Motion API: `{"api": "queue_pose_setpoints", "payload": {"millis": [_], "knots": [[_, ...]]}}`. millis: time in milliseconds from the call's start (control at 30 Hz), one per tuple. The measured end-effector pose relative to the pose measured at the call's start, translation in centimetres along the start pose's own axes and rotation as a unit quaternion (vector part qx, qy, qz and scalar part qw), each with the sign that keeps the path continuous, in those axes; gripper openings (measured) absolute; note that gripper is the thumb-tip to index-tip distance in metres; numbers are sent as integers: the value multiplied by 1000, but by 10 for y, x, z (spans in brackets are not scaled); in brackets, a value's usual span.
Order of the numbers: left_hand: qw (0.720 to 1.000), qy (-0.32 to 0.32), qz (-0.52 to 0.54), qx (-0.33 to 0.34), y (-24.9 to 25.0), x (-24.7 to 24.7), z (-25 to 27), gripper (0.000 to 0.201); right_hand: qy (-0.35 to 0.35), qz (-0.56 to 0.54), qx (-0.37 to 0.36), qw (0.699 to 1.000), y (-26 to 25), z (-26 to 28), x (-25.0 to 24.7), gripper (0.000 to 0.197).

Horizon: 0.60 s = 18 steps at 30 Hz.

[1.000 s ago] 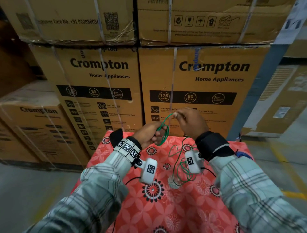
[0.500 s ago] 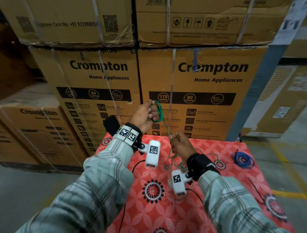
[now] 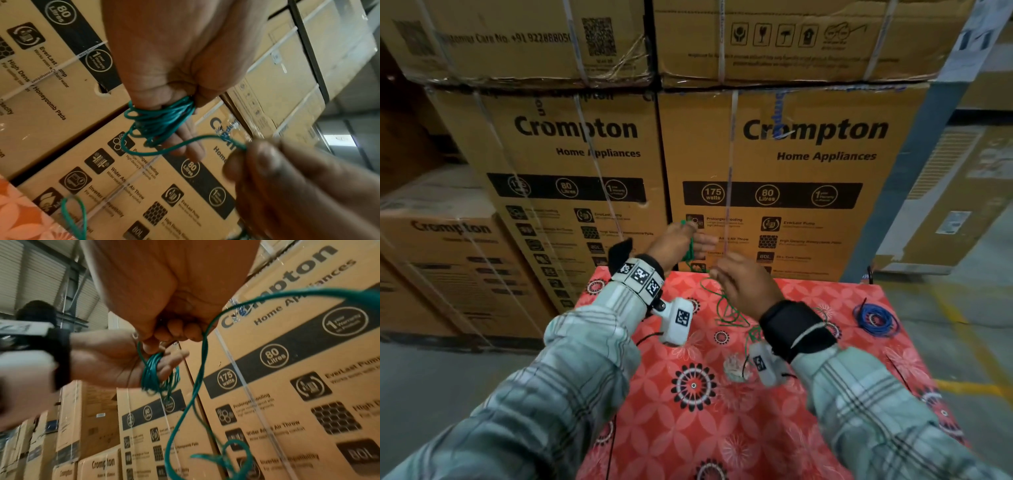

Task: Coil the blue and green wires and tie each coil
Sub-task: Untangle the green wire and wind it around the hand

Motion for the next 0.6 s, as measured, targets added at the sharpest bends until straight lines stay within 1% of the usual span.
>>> {"api": "queue_pose_setpoints", "payload": {"millis": [33,100,133,167,200,267,333,467,567,600], "knots": [[999,-20,-33,-5,-7,6,4,26,11,10,-7,1000,-2,-6,-10,10],[991,-58,-119,-5,-20,14,7,29,22,38,-3,999,0,-17,-24,13],[986,-79,-144,-10,-25,19,9,29,20,50,7,998,5,-22,-28,16],[985,-88,-144,-19,-29,22,12,28,16,58,24,998,13,-26,-30,20],[987,-88,-132,-28,-31,24,14,26,16,57,48,997,23,-28,-32,23],[990,-94,-93,-45,-31,30,19,25,27,19,113,993,47,-29,-36,28],[988,-129,-54,-67,-34,38,23,26,33,-36,153,987,67,-28,-34,30],[981,-170,-10,-97,-32,40,28,31,-4,-118,157,981,78,-25,-21,29],[971,-187,101,-112,-21,36,27,31,-16,-145,177,973,87,-16,-7,24],[966,-184,145,-112,-14,33,25,31,-24,-138,188,972,89,-11,0,23]]}}
Point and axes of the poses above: each hand's wrist, its own z-axis away from the middle knuckle, its own x-axis out of the palm, y = z × x, the point moved 10 cm from there along -z, towards the middle knuckle, and after that the axes turned 2 degrees about y, right-handed, at the moved point
